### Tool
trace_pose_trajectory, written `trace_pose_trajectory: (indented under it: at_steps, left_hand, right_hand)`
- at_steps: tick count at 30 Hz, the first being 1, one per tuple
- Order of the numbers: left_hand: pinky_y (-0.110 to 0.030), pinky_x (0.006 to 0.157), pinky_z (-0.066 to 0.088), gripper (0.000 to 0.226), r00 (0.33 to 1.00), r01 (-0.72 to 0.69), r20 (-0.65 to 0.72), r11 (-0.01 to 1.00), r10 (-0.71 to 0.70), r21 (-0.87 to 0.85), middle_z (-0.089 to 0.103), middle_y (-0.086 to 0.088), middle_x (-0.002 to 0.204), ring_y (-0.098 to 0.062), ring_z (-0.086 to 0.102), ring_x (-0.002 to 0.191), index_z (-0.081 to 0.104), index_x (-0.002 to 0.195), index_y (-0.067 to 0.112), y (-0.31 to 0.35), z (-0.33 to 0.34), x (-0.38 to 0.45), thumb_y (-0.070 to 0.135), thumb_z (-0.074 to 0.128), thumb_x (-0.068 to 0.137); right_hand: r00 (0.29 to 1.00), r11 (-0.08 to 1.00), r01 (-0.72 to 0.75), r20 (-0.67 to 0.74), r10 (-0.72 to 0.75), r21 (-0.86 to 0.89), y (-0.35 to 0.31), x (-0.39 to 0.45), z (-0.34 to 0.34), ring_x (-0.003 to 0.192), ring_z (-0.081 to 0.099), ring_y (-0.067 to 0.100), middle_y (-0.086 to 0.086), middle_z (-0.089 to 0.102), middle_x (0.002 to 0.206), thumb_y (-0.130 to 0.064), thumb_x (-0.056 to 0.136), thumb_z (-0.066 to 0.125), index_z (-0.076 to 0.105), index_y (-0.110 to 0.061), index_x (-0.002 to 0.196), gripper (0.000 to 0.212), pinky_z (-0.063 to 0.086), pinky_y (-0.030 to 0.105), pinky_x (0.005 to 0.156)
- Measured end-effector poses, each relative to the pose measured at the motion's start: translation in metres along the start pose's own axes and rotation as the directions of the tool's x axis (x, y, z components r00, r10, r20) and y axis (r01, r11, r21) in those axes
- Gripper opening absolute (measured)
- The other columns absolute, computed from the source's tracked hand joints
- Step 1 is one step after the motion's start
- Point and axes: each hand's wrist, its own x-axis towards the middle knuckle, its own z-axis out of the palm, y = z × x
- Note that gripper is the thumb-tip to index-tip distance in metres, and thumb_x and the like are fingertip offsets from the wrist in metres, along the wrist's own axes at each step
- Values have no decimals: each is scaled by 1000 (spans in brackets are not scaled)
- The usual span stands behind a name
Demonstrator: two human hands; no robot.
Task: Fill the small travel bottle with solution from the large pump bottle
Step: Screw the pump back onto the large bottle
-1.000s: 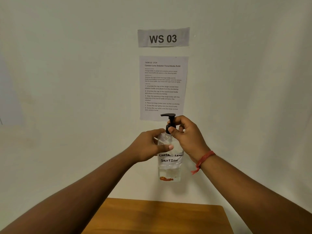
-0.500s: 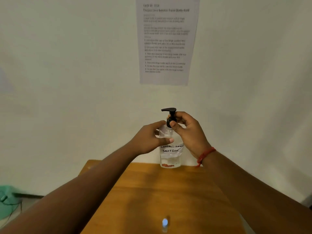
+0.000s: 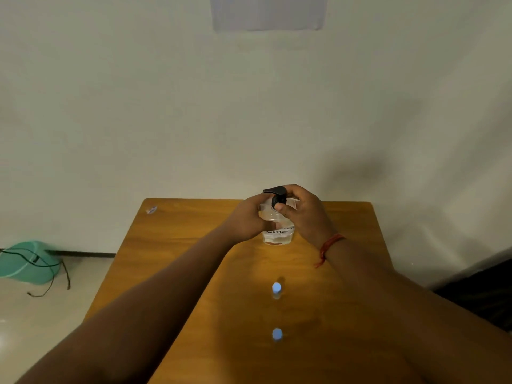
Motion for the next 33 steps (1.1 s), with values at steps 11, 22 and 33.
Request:
trace_pose_trajectory:
  at_steps: [11,22,33]
  left_hand:
    - [-37,93,54,53,992,106,72,994,-106,0,68,-5,123,-22,63,113,64,128,13,-62,45,12,6,84,79]
    - [-37,84,56,41,991,110,76,994,-109,-12,70,-1,109,-19,65,101,68,114,15,-79,54,13,6,84,77]
    - [-14,73,51,41,992,83,93,996,-80,-31,65,3,102,8,61,85,63,119,7,-82,54,7,-2,78,82]
  right_hand:
    - [985,985,-174,22,173,19,62,-15,31,111,56,8,-14,64,108,-15,89,68,63,-29,108,25,47,35,98]
    - [972,974,-227,65,226,18,76,-17,40,116,58,14,-6,67,116,-15,89,68,64,-24,114,27,47,43,102]
    - [964,974,-226,136,227,-27,78,-22,41,125,51,16,-2,61,130,-9,90,65,58,-24,130,43,42,41,107]
